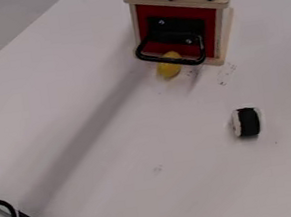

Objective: Open the drawer

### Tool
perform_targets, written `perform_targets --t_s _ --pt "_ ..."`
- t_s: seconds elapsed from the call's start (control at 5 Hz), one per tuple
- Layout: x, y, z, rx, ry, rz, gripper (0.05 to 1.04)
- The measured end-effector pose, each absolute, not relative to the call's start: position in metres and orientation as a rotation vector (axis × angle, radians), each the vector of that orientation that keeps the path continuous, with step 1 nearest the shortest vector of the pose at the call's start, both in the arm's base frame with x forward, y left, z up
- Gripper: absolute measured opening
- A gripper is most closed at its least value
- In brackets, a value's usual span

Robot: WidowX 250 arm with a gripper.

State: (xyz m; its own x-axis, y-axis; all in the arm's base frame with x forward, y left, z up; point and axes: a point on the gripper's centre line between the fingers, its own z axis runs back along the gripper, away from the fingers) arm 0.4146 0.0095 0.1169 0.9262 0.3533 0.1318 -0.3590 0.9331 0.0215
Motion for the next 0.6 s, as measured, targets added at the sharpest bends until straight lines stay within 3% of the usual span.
perform_targets --t_s 0.2,0.4,0.6 --pt "0.416 -0.002 0.136 0.031 -0.138 0.356 0.998" --pt "0.414 -0.024 0.185 0.007 -0.215 0.331 0.998" --pt "0.406 -0.043 0.190 0.006 -0.201 0.307 0.998"
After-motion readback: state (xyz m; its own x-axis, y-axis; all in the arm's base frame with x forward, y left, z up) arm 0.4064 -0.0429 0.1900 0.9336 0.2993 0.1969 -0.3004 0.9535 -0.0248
